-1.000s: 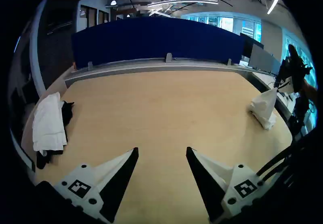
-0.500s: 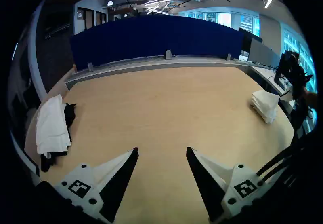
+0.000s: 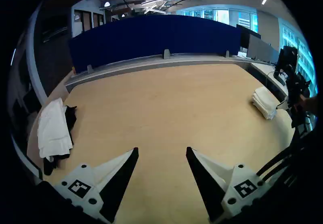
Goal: Fold towel
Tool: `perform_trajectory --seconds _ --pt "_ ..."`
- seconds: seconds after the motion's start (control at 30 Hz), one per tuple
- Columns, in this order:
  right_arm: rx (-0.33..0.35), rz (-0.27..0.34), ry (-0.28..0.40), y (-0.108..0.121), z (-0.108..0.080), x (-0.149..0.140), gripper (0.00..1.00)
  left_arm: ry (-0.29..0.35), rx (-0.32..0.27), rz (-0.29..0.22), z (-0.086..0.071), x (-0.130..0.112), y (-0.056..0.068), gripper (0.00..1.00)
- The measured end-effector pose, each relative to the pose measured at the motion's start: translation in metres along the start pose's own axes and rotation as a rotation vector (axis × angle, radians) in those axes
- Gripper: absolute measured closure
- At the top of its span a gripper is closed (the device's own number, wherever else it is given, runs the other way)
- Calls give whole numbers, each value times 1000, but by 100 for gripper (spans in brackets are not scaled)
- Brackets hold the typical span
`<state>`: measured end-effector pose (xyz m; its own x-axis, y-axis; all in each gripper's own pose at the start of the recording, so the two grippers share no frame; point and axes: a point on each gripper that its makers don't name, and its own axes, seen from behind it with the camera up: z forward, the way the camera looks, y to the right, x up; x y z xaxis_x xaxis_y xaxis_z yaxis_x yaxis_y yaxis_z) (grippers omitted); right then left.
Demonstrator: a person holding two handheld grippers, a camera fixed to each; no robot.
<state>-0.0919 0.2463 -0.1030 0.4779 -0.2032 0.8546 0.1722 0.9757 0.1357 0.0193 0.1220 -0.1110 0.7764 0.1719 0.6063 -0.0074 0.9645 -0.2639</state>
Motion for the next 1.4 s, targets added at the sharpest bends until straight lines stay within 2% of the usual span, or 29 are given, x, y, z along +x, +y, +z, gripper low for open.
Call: perform_trajectory --seconds 0.33,0.43,0.5,0.63,0.8,0.97,1.03,1.1,1.4 --pt "6 34 1 -3 5 -1 96 4 2 -5 2 5 0 13" --pt "-2 45 12 -1 2 2 92 4 2 -4 3 5 1 13" --pt "-12 52 26 1 -1 4 84 4 1 -4 4 5 1 13" --pt "-29 60 62 4 -8 7 54 6 -1 -6 4 7 2 13" --pt "-31 57 96 5 -17 9 41 10 -4 -7 5 9 3 13" --pt "-53 53 98 10 -22 7 26 13 -6 -7 6 11 4 13" --pt "-57 54 109 10 -25 9 14 14 -7 -8 6 11 5 13" --pt "-59 57 124 10 -28 12 5 16 -8 -9 6 10 6 13" --pt "-49 78 161 4 -36 20 4 22 -8 -17 6 10 6 13"
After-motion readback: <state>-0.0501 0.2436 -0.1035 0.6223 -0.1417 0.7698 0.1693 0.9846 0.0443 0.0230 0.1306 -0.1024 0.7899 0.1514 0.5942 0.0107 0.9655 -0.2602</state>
